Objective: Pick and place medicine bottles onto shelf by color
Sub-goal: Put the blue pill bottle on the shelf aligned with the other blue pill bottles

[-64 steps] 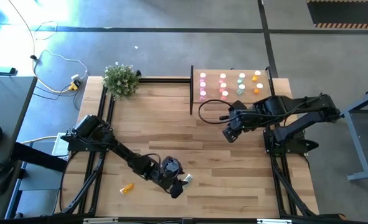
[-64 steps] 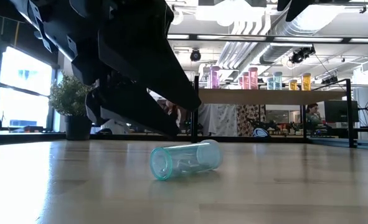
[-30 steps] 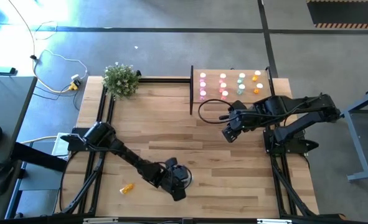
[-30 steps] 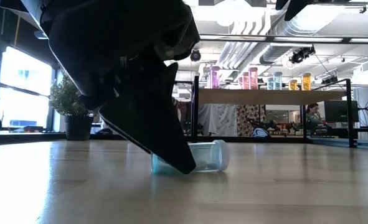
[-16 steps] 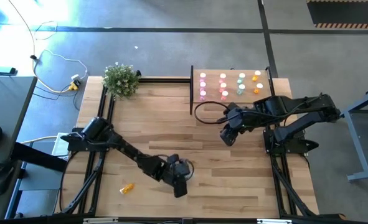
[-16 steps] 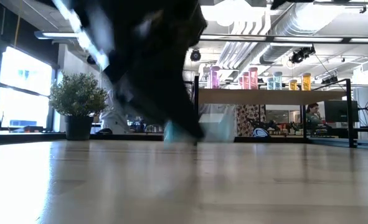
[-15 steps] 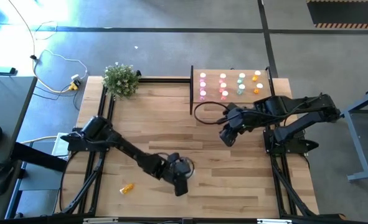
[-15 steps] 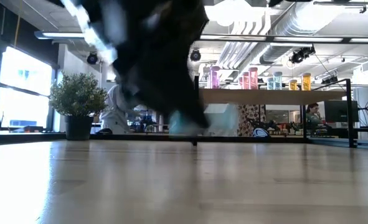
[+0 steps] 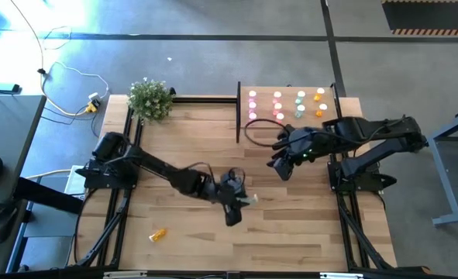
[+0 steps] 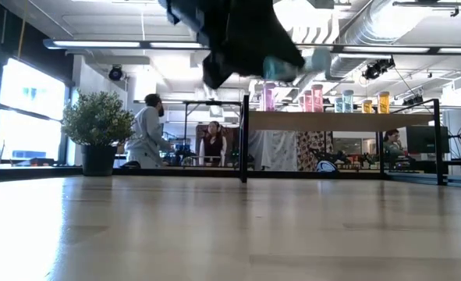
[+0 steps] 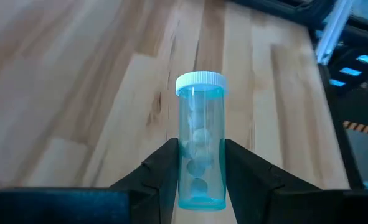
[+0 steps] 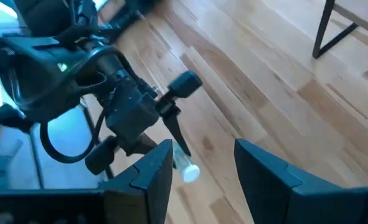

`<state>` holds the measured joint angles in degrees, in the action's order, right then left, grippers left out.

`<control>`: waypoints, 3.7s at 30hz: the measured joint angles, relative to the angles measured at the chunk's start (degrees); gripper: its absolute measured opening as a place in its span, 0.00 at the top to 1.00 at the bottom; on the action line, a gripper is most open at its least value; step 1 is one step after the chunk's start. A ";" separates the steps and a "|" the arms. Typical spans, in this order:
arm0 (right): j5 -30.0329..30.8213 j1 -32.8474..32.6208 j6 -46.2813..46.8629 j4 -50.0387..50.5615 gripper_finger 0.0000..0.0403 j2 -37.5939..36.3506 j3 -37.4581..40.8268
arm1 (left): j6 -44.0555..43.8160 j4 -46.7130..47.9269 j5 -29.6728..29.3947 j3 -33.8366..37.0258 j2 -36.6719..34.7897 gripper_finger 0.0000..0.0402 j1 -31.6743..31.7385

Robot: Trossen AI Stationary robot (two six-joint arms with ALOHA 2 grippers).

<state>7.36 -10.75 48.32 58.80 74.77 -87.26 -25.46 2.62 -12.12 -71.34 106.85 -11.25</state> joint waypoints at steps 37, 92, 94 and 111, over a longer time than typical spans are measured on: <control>-6.60 20.50 -39.04 -6.85 0.47 -17.65 0.00 | 8.14 -33.33 14.25 -0.07 -9.14 0.73 19.75; -21.69 21.25 -33.12 -14.08 0.73 -5.71 0.00 | 12.18 -38.26 12.87 -0.10 -9.03 0.73 20.62; -21.05 21.25 -32.72 -14.01 0.74 -5.71 0.00 | 12.18 -38.18 12.76 -0.10 -9.03 0.72 20.64; -9.95 22.19 -31.78 -3.89 0.74 -6.92 0.00 | 12.03 -33.84 9.94 -0.12 -9.03 0.40 24.23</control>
<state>-2.59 11.44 16.54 54.91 67.85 -87.26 -13.43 -31.22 -2.17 -71.46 97.82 12.98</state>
